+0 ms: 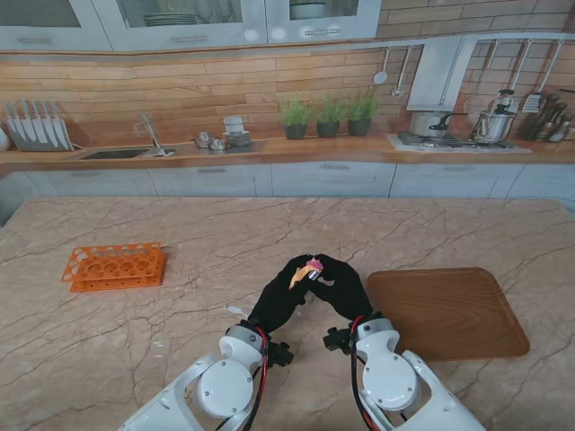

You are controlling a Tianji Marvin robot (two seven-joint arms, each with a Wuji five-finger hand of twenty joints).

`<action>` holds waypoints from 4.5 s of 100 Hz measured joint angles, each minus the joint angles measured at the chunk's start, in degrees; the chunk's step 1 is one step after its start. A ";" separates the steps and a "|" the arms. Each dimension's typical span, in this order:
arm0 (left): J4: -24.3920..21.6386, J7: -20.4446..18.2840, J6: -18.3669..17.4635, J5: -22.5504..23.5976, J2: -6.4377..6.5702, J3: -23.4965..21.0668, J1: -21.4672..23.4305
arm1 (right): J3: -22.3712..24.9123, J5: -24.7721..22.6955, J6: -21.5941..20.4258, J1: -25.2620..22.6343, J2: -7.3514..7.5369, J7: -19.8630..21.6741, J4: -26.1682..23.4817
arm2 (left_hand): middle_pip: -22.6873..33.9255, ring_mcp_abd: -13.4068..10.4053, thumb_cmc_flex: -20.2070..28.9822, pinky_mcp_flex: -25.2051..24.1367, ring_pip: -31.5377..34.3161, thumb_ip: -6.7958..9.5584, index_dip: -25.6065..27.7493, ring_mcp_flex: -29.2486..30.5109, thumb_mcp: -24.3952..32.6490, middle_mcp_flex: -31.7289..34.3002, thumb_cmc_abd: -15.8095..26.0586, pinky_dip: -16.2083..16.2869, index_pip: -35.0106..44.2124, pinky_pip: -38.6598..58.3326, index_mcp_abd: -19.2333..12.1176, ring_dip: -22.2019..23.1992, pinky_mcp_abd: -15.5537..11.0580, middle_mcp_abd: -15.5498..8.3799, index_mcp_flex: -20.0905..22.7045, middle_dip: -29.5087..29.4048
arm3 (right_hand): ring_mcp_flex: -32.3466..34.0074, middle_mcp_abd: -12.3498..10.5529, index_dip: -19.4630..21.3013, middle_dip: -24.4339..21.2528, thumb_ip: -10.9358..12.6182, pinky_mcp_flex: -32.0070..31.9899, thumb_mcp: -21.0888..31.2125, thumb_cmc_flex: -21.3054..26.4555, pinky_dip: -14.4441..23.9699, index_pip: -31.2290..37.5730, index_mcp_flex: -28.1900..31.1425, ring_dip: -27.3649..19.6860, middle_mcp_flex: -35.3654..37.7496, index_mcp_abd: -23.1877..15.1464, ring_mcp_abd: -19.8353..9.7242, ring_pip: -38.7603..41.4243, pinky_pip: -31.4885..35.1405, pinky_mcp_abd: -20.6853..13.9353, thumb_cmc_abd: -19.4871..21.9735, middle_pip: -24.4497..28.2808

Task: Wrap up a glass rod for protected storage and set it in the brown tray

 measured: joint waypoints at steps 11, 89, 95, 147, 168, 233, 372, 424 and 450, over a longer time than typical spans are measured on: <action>0.04 -0.15 0.11 -0.03 0.09 -0.10 0.15 | 0.50 -0.53 -0.28 -0.28 -0.10 -0.51 -0.38 | -0.24 0.01 0.00 -0.44 -0.03 0.00 -0.05 -0.01 -0.08 0.41 -0.59 -0.43 0.01 -0.02 -1.64 -0.52 0.00 0.65 0.09 -0.04 | 0.00 0.10 0.00 0.01 0.00 0.01 0.36 0.00 0.00 -0.01 0.01 0.00 0.18 0.00 -0.01 0.06 0.00 0.00 0.00 0.24; 0.29 -0.28 -1.83 0.16 0.72 -4.11 1.98 | 11.98 -16.68 -2.84 -6.48 0.87 -2.74 -7.58 | 0.69 0.02 3.14 0.05 0.19 -0.08 0.68 -0.02 0.10 1.71 -1.79 -0.58 0.60 -0.02 0.22 -0.60 0.00 0.73 5.57 0.69 | 12.61 -0.01 8.90 0.25 2.65 3.59 -0.28 0.01 -1.22 1.42 -4.16 -3.14 10.23 2.02 2.30 -2.35 -0.03 0.83 3.66 0.84; 0.21 -0.51 -2.26 0.47 0.90 -4.80 2.16 | 13.97 -18.50 -2.84 -7.40 1.43 -1.97 -8.80 | 0.90 0.02 3.82 0.06 0.59 -0.08 0.69 -0.02 0.17 1.75 -1.79 -0.59 0.64 -0.02 0.30 -0.60 0.00 0.73 6.25 1.01 | 12.61 0.06 8.85 0.25 3.82 3.59 -0.26 0.01 -1.40 1.57 -4.16 -3.14 10.23 2.47 2.34 -1.41 -0.04 0.90 3.66 0.86; -0.68 -1.85 -5.31 3.04 2.76 -10.93 3.69 | 31.34 -49.79 -0.62 -14.34 8.85 21.52 -19.70 | 1.51 0.02 7.37 0.58 1.34 -0.08 1.41 -0.02 1.42 1.91 -3.03 -0.58 0.72 -0.02 0.79 -0.60 -0.09 0.74 7.91 1.43 | 12.78 1.08 6.30 0.25 5.12 3.58 1.70 0.03 -2.05 2.15 -1.70 -0.08 11.90 6.46 2.80 4.14 -0.05 2.06 2.38 3.92; -0.49 -2.45 -6.10 4.16 3.18 -12.08 3.76 | 32.96 -63.36 4.07 -15.16 10.88 35.39 -22.18 | 1.52 0.02 7.43 0.76 1.34 -0.08 1.44 -0.02 1.42 1.91 -3.03 -0.59 0.72 -0.02 0.80 -0.60 -0.10 0.74 7.91 1.44 | 12.73 1.08 6.30 0.25 5.76 3.54 1.70 0.03 -2.08 1.84 -1.50 -0.08 11.89 6.66 2.80 4.14 -0.05 2.06 2.38 3.62; -0.02 -3.18 -6.57 6.93 4.16 -14.47 3.80 | 23.15 -72.81 11.45 -6.66 12.89 32.95 -5.88 | 1.53 0.02 8.11 0.87 1.35 -0.08 1.48 -0.02 1.45 1.95 -3.03 -0.59 0.72 -0.02 0.82 -0.60 -0.11 0.74 8.50 1.44 | 12.52 1.08 6.50 0.72 5.76 3.53 1.70 0.03 -2.11 1.41 -1.17 -0.05 11.83 6.66 2.80 4.14 -0.06 2.06 2.38 3.55; 0.38 -6.98 -6.91 9.04 4.88 -17.78 3.69 | 27.70 -73.04 11.90 -12.41 12.00 24.05 -10.22 | -0.73 -0.68 10.48 -2.48 -2.04 -0.07 2.08 -2.45 1.46 -0.95 -7.87 -3.09 0.72 -2.91 0.83 -1.21 -0.84 0.72 8.54 0.18 | 0.51 -0.34 11.65 0.14 9.96 0.23 5.55 -8.19 -2.63 -13.18 -20.96 -2.11 -8.92 11.37 0.07 -1.54 -0.07 1.27 -3.67 0.73; -3.90 -24.04 -5.83 9.23 9.19 -26.01 5.15 | 28.62 -49.70 8.45 -20.52 10.20 17.17 -18.86 | -12.31 -7.67 13.40 -13.94 -24.38 -0.07 2.20 -13.20 -1.32 -8.93 -13.49 -13.12 -3.71 -25.58 2.33 -10.60 -6.75 -0.58 16.06 -8.01 | -1.12 -0.41 12.63 -0.82 10.20 0.65 -4.97 -9.95 -1.77 -12.83 -23.15 -2.17 -10.27 4.52 0.20 -3.44 -3.69 1.26 -2.86 -1.46; -5.71 -27.19 -6.34 5.92 10.31 -28.93 7.68 | 23.67 -32.30 4.14 -21.33 8.41 14.50 -18.29 | -15.31 -9.53 13.40 -15.10 -28.16 -0.06 1.33 -14.26 -2.00 -10.31 -16.83 -13.90 -9.64 -31.46 3.78 -13.32 -8.27 -1.44 11.99 -11.65 | -1.10 -0.10 14.41 0.73 10.23 2.13 -7.52 -9.92 -0.77 -10.93 -23.18 -2.17 -10.29 5.82 1.10 -3.47 -3.92 0.03 -2.86 -0.50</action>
